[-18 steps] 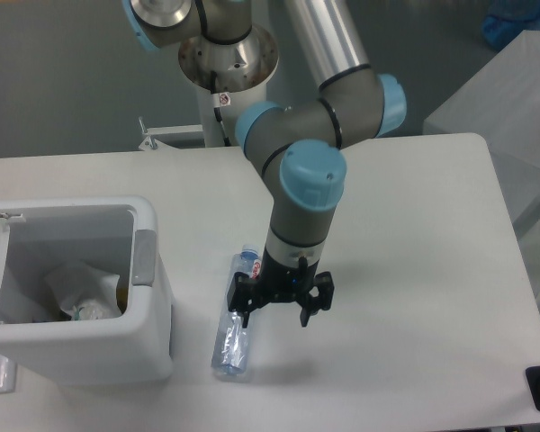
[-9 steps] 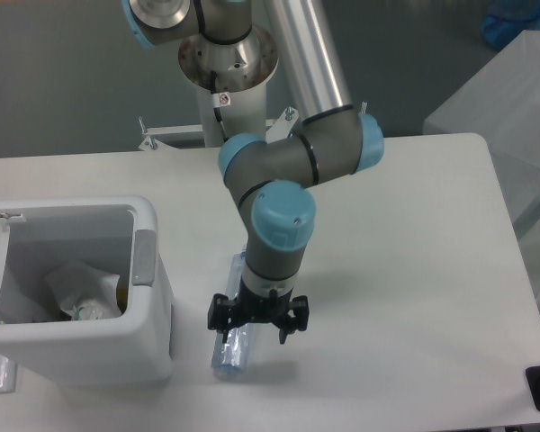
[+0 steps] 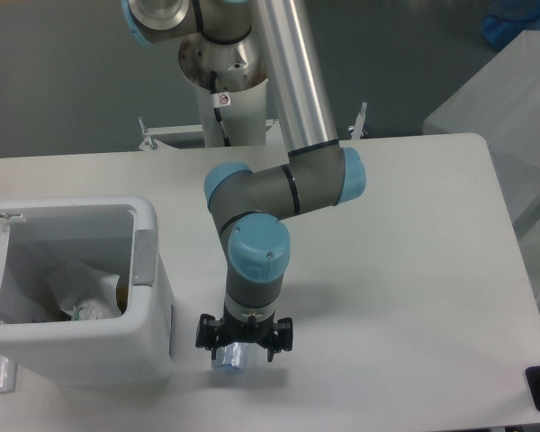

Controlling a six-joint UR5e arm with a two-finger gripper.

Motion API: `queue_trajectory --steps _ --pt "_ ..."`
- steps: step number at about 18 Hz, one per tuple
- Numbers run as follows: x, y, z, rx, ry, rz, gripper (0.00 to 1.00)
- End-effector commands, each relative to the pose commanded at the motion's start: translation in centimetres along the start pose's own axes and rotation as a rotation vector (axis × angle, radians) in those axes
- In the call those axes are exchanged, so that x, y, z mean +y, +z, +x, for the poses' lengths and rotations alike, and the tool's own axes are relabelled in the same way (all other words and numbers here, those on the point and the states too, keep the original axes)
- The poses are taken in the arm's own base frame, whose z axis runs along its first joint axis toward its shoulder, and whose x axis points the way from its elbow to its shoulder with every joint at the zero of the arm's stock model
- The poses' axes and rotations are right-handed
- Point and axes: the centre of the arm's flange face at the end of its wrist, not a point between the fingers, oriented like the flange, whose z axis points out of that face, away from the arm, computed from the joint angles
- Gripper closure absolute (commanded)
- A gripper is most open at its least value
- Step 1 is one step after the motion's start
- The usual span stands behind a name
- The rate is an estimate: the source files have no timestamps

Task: Place the trash in the trash can
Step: 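Lower the open gripper over the cap end of the clear water bottle, then close the gripper around the bottle's cap end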

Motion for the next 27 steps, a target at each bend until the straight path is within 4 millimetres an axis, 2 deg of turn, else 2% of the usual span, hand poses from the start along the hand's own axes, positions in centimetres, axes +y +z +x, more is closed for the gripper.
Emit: queue_trajectory --steps 2,3,10,14,17,23,27 --pt "0.0 1.2 -0.2 -0.029 0.005 -0.008 0.00" --pt "-0.1 1.4 0.5 -0.042 0.017 -0.011 0.00" --pt "0.1 2.0 0.9 -0.045 0.025 -0.024 0.01" --pt "0.1 2.6 0.7 -0.052 0.024 -0.032 0.11" --pt "0.2 2.6 0.7 -0.053 0.024 -0.034 0.12" --pt "0.2 2.5 0.7 -0.056 0.026 -0.033 0.29" --pt "0.2 2.5 0.7 -0.058 0.026 -0.034 0.33"
